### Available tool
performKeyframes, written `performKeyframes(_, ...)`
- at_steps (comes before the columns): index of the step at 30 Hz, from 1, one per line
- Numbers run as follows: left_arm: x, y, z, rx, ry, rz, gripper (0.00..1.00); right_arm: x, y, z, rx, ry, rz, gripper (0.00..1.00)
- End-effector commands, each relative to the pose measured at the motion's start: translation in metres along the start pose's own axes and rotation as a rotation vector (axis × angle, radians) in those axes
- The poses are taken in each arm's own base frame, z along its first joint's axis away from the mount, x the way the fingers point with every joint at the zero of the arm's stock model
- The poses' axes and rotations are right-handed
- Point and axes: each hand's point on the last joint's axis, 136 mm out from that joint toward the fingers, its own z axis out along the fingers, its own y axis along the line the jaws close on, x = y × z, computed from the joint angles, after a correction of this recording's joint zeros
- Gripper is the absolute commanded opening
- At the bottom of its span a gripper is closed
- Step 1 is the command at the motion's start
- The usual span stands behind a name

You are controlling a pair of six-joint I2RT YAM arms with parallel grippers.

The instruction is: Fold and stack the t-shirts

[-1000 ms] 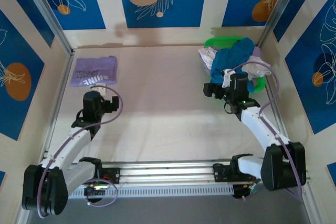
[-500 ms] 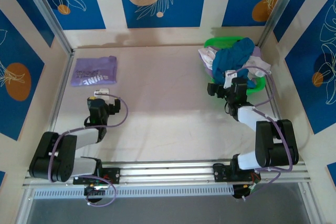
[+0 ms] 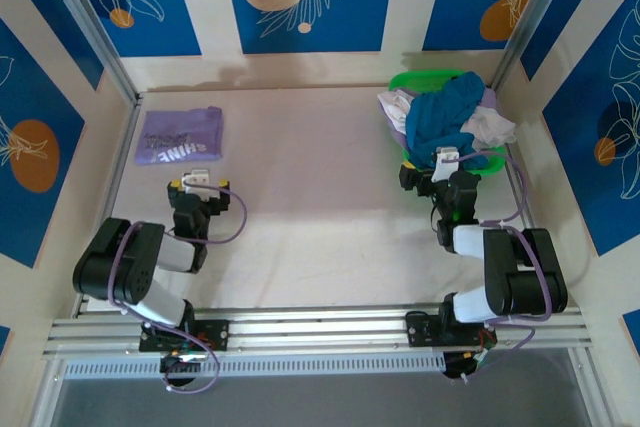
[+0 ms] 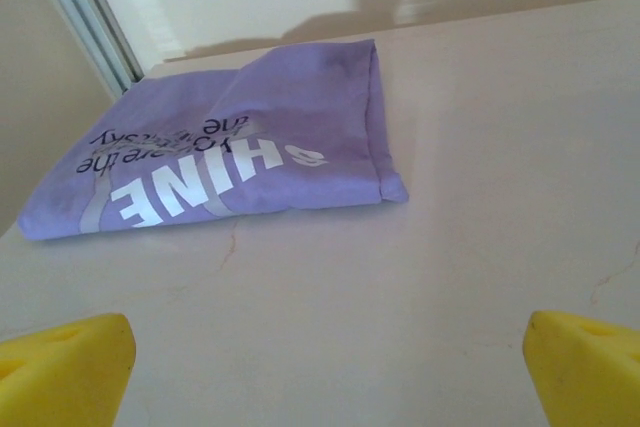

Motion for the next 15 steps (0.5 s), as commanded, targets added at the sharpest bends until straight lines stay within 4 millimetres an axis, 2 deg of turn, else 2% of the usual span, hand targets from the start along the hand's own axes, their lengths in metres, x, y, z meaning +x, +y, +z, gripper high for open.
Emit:
performKeyframes(1,-0.012,-0.005,0.002,0.025,-0.062,0.008,0.99,0.026,0.004,0.005,-0.036,0.081,0.034,0.99)
performKeyframes(7,-0.009,-0.001,0.021,-0.007,0.042,0.008,0.99,0.030,-0.003,0.017,0.005,0.133,0.048,0.99)
performKeyframes(15,-0.009,-0.001,0.017,-0.001,0.021,0.006,0.99,0.031,-0.003,0.017,0.005,0.134,0.045,0.99)
